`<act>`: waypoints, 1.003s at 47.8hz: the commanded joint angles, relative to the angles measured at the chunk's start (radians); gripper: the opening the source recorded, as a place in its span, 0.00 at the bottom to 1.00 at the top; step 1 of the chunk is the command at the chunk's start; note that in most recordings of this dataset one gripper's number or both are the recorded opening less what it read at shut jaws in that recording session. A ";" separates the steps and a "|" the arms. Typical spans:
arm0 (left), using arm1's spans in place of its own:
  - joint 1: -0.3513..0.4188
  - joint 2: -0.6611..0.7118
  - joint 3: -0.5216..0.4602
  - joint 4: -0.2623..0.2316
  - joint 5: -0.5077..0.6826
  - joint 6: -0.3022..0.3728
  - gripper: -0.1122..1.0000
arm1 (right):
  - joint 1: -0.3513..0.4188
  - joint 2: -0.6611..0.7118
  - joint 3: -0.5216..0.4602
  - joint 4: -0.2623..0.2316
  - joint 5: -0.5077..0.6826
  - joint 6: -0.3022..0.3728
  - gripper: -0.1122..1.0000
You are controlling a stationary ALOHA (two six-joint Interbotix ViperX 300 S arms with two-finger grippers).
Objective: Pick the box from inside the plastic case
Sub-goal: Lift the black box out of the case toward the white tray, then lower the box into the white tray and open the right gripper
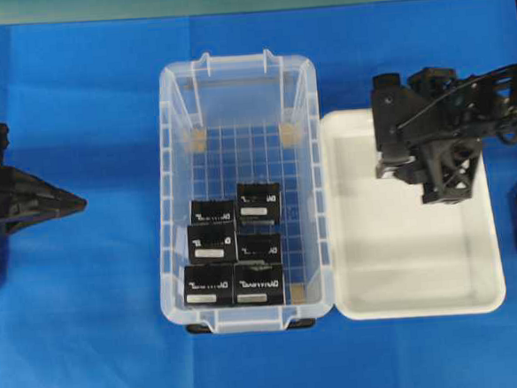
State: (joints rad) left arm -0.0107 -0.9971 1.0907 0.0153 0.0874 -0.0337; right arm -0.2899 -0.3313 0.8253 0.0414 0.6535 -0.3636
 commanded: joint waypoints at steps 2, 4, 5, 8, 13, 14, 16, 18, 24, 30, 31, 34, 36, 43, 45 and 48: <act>0.000 0.005 -0.031 0.002 -0.005 0.002 0.04 | -0.012 0.069 -0.002 0.000 -0.086 -0.021 0.67; 0.000 0.003 -0.031 0.002 -0.005 0.002 0.04 | -0.014 0.094 -0.006 0.000 -0.104 -0.035 0.67; -0.002 0.003 -0.031 0.002 -0.005 0.002 0.04 | -0.014 0.107 -0.009 0.000 -0.112 -0.044 0.67; 0.000 0.003 -0.031 0.002 -0.005 0.002 0.04 | -0.014 0.141 -0.015 0.000 -0.130 -0.069 0.67; 0.000 0.003 -0.031 0.003 -0.005 0.002 0.04 | -0.020 0.195 -0.029 0.000 -0.150 -0.104 0.67; 0.000 0.003 -0.031 0.002 -0.005 0.002 0.04 | -0.021 0.202 -0.034 0.000 -0.153 -0.106 0.67; 0.000 0.003 -0.031 0.002 -0.005 0.002 0.04 | -0.025 0.216 -0.038 0.000 -0.163 -0.110 0.67; 0.002 0.003 -0.031 0.002 -0.005 0.002 0.04 | -0.031 0.229 -0.043 0.000 -0.176 -0.114 0.67; 0.002 0.003 -0.031 0.002 -0.005 0.002 0.04 | -0.049 0.255 -0.052 0.000 -0.219 -0.117 0.67; 0.002 0.005 -0.031 0.002 -0.006 0.002 0.04 | -0.057 0.272 -0.054 0.000 -0.222 -0.117 0.67; 0.002 0.005 -0.031 0.002 -0.005 0.002 0.04 | -0.057 0.273 -0.054 0.000 -0.222 -0.117 0.67; 0.003 0.003 -0.031 0.002 -0.005 0.002 0.04 | -0.057 0.275 -0.052 0.000 -0.221 -0.115 0.67; 0.005 0.003 -0.029 0.002 -0.005 0.003 0.04 | -0.057 0.276 -0.051 0.002 -0.225 -0.112 0.67; 0.012 0.003 -0.031 0.002 -0.005 0.005 0.04 | -0.057 0.285 -0.051 0.005 -0.225 -0.104 0.67; 0.012 0.003 -0.031 0.002 -0.005 0.006 0.04 | -0.057 0.288 -0.051 0.005 -0.225 -0.100 0.67; 0.014 0.003 -0.031 0.002 -0.005 0.006 0.04 | -0.057 0.291 -0.052 0.008 -0.224 -0.095 0.67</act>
State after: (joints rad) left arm 0.0000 -0.9986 1.0891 0.0153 0.0874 -0.0291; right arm -0.3482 -0.0460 0.7808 0.0430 0.4341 -0.4617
